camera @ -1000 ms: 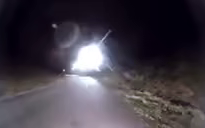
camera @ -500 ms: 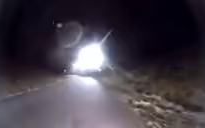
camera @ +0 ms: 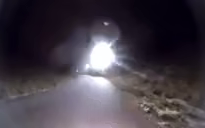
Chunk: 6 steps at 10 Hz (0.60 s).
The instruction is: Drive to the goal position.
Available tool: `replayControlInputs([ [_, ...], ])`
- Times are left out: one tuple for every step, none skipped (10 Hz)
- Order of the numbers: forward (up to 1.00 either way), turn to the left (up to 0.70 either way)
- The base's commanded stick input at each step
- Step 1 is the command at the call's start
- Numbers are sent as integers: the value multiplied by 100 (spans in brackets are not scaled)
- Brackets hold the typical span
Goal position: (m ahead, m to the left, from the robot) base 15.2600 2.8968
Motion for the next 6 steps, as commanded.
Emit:
replayControlInputs([
  [100,0],
  [100,0],
  [100,0],
  [100,0],
  [100,0],
  [100,0],
])
